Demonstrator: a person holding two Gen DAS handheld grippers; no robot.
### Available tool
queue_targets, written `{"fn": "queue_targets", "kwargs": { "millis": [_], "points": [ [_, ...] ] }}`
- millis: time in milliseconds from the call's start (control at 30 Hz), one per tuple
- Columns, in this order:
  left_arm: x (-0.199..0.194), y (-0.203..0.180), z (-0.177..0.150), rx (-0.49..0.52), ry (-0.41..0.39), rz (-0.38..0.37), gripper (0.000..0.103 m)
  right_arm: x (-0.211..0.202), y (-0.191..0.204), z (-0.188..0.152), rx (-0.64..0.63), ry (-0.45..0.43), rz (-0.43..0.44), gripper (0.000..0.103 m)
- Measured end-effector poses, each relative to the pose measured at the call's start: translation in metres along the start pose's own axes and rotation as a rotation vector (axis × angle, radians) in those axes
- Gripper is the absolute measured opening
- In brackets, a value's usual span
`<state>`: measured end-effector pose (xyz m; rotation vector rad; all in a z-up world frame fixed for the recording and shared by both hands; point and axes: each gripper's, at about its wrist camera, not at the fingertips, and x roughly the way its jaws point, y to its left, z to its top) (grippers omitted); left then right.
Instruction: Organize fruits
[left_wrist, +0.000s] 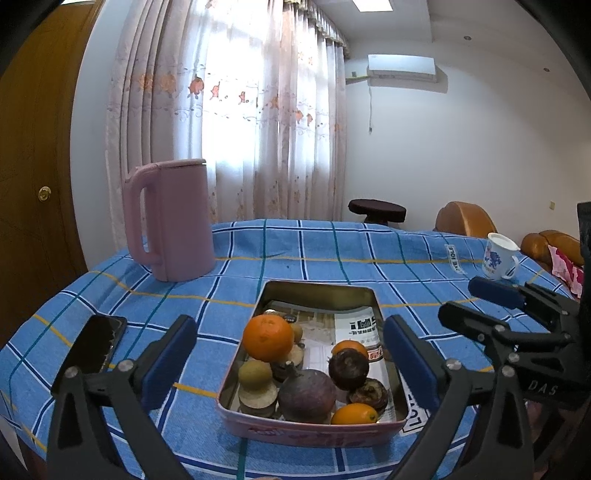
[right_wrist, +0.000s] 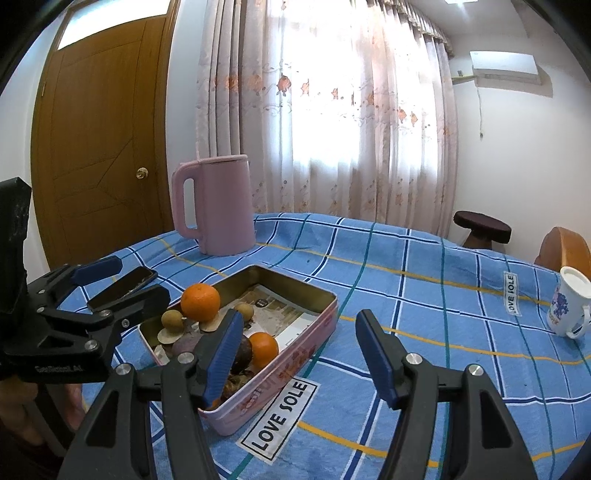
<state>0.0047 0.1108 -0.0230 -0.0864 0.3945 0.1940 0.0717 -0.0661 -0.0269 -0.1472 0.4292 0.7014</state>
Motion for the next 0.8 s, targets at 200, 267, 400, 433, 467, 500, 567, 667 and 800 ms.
{"fn": "queue_targets", "kwargs": {
  "millis": [200,267,400,433,467,500,567,667,800],
  "points": [
    [-0.002,-0.003,0.002,0.011,-0.001,0.002,0.103,-0.004,-0.001,0.001,-0.018,-0.007,-0.020,0.065],
    [-0.002,-0.004,0.003,0.010,0.000,-0.010,0.103,-0.005,0.000,0.002,-0.027,-0.009,-0.024,0.065],
    [-0.002,-0.005,0.003,0.006,0.010,-0.011,0.103,-0.006,0.002,0.002,-0.040,-0.011,-0.027,0.065],
    [-0.001,-0.005,0.004,0.001,0.012,-0.008,0.103,-0.006,0.002,0.002,-0.044,-0.011,-0.028,0.065],
    [-0.001,-0.004,0.004,0.000,0.010,-0.003,0.103,-0.007,0.002,0.001,-0.046,-0.011,-0.028,0.065],
    [-0.001,-0.005,0.003,0.002,0.009,0.001,0.103,-0.007,0.002,0.001,-0.046,-0.011,-0.030,0.065],
    [-0.001,-0.004,0.003,-0.001,0.010,0.006,0.103,-0.006,0.002,0.001,-0.044,-0.009,-0.030,0.065],
    [0.000,-0.003,0.002,-0.008,0.012,-0.003,0.103,-0.006,-0.001,-0.001,-0.035,-0.007,-0.032,0.065],
    [-0.002,-0.004,0.001,-0.005,0.007,-0.005,0.103,-0.009,-0.008,-0.002,-0.015,-0.010,-0.038,0.065]
  ]
}}
